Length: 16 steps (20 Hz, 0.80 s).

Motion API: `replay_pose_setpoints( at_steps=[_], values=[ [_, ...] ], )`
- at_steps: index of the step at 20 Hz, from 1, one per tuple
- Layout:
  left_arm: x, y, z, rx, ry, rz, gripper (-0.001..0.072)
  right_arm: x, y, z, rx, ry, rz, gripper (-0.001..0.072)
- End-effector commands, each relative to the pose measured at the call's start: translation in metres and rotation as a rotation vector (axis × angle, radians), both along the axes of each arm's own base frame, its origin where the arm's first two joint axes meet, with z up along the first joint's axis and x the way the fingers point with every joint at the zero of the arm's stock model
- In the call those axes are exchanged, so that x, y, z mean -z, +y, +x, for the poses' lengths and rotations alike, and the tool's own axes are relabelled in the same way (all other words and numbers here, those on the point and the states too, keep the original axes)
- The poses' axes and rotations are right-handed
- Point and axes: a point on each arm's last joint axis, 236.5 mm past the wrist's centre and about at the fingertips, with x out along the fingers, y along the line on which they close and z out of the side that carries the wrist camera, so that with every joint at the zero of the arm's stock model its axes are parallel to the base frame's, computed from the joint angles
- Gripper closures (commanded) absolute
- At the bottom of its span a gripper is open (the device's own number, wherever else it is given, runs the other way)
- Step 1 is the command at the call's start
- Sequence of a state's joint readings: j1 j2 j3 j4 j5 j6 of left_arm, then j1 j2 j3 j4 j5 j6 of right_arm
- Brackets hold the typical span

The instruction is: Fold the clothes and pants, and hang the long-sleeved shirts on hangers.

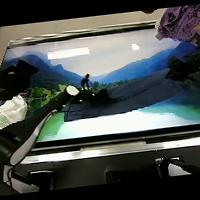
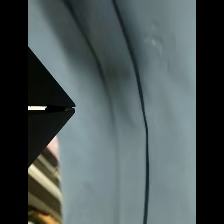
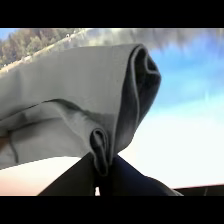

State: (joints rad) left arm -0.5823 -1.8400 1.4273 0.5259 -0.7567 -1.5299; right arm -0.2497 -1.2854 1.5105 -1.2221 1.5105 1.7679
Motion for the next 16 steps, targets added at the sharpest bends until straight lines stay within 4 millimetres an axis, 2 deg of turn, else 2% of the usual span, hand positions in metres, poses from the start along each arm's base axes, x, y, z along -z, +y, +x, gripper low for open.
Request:
replay_pose_setpoints(
  at_steps=[1, 3, 6, 8, 11, 13, 16],
  values=[
    [0.001, -0.076, -0.024, 0.06, 0.033, -0.075, 0.069, -0.026, 0.001, -0.019, 0.026, -0.03, -0.021, 0.0682],
    [0.008, -0.101, -0.033, 0.076, 0.058, -0.087, 0.0689, -0.036, 0.001, -0.021, 0.029, -0.057, -0.027, 0.0682],
    [0.017, -0.125, -0.04, 0.072, 0.107, -0.103, 0.0689, -0.054, 0.001, -0.022, 0.035, -0.086, -0.031, 0.0683],
    [0.015, -0.141, -0.041, 0.065, 0.121, -0.137, 0.069, -0.072, 0.0, -0.019, 0.037, -0.13, -0.04, 0.0683],
    [0.005, -0.159, -0.037, 0.051, 0.114, -0.192, 0.0689, -0.087, 0.0, -0.015, 0.041, -0.172, -0.049, 0.0683],
    [-0.002, -0.158, -0.032, 0.061, 0.095, -0.201, 0.069, -0.088, 0.0, -0.015, 0.041, -0.174, -0.049, 0.0683],
    [-0.007, -0.135, -0.027, 0.112, 0.12, -0.181, 0.0691, -0.089, 0.0, -0.013, 0.073, -0.177, -0.032, 0.0684]
  ],
)
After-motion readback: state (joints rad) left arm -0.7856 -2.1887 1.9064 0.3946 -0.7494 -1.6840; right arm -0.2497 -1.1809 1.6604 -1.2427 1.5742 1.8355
